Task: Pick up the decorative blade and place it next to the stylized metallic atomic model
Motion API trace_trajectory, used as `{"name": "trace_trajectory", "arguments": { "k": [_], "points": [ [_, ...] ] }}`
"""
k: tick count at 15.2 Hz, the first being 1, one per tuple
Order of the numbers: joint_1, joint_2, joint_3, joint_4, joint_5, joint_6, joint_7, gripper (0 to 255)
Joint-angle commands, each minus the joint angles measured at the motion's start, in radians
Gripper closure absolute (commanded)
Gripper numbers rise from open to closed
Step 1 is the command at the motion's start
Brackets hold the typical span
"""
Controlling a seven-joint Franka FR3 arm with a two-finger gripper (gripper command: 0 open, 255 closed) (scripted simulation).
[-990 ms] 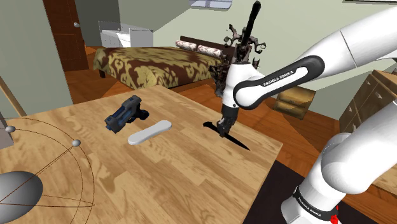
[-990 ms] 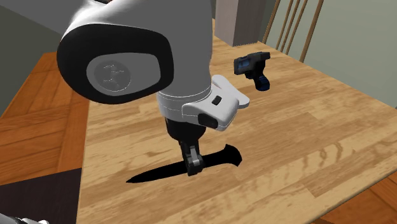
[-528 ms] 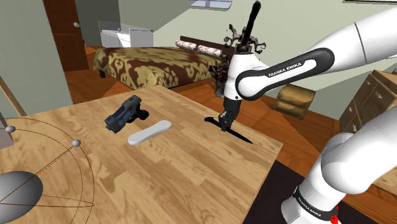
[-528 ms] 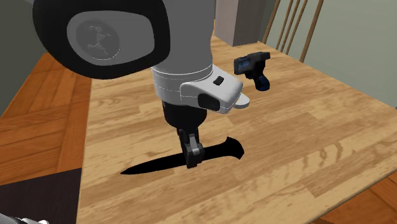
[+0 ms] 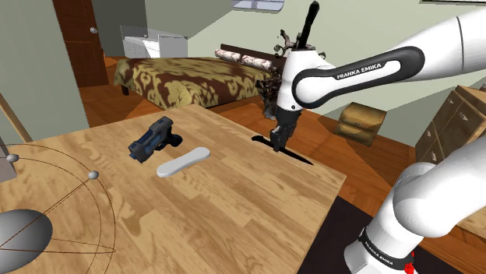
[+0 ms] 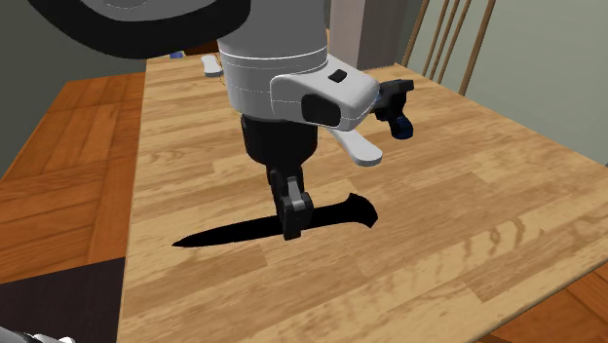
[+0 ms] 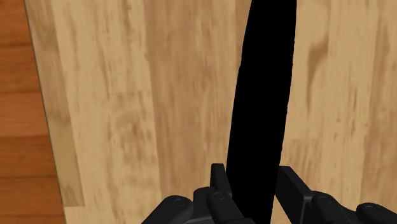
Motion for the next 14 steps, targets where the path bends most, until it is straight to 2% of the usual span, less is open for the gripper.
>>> {"name": "trace_trajectory", "arguments": {
  "k": [1,14],
  "points": [
    [0.000,-0.010,-0.001,0.021,0.001,-0.032,-0.001,255],
    [0.000,-0.052,-0.005,0.164,0.003,-0.216,-0.009,255]
  ]
}}
